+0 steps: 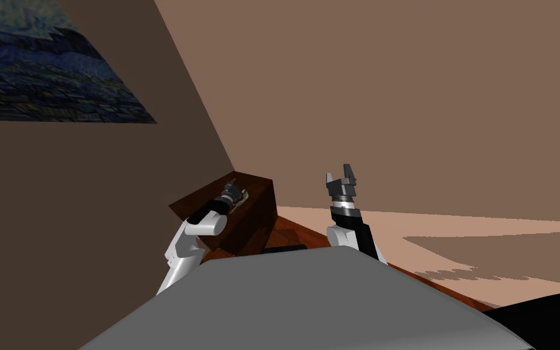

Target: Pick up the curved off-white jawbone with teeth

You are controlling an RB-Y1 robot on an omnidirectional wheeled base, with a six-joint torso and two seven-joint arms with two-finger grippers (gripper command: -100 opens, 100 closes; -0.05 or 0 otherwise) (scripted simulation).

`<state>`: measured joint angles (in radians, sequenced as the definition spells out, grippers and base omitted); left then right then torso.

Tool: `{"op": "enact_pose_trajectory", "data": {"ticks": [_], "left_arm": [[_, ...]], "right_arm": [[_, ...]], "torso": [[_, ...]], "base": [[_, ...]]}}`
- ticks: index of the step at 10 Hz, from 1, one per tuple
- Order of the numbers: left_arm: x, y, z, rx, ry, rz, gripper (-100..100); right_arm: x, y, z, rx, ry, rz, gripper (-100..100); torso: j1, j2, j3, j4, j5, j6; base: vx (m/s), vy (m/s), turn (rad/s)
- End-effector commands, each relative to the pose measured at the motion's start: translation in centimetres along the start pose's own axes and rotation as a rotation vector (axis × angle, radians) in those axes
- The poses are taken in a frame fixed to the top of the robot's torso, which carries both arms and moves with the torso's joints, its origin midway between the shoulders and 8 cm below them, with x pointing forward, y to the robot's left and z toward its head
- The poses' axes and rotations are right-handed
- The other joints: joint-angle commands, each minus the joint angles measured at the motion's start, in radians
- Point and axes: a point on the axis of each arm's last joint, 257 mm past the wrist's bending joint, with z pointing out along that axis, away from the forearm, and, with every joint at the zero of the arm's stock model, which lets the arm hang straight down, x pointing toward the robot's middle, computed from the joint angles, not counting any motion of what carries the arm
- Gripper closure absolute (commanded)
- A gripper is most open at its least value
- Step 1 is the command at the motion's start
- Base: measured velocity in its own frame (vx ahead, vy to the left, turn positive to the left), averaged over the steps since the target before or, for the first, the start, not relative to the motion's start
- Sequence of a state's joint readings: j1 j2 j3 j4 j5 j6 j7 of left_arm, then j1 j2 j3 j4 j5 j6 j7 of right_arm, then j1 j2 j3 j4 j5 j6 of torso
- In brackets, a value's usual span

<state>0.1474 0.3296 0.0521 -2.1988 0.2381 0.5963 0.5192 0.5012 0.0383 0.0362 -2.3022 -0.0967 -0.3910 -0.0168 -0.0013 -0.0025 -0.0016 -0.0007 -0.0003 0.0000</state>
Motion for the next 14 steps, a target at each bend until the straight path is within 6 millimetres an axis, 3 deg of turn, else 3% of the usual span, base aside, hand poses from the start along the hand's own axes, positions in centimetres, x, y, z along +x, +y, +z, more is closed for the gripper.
{"op": "enact_pose_trajectory", "data": {"ticks": [1, 14], "left_arm": [[-0.6, 0.8, 0.2, -0.042, -0.018, -0.023, -100], [-3.5, 5.8, 0.9, -0.317, -0.155, -0.175, -100]], "right_arm": [[0.0, 0.0, 0.0, 0.0, 0.0, 0.0, 0], [0.0, 0.0, 0.0, 0.0, 0.0, 0.0, 0]], "torso": [[0.0, 0.0, 0.0, 0.0, 0.0, 0.0], [0.001, 0.0, 0.0, 0.0, 0.0, 0.0]], "base": [[0.042, -0.028, 0.051], [0.032, -0.017, 0.035]]}}
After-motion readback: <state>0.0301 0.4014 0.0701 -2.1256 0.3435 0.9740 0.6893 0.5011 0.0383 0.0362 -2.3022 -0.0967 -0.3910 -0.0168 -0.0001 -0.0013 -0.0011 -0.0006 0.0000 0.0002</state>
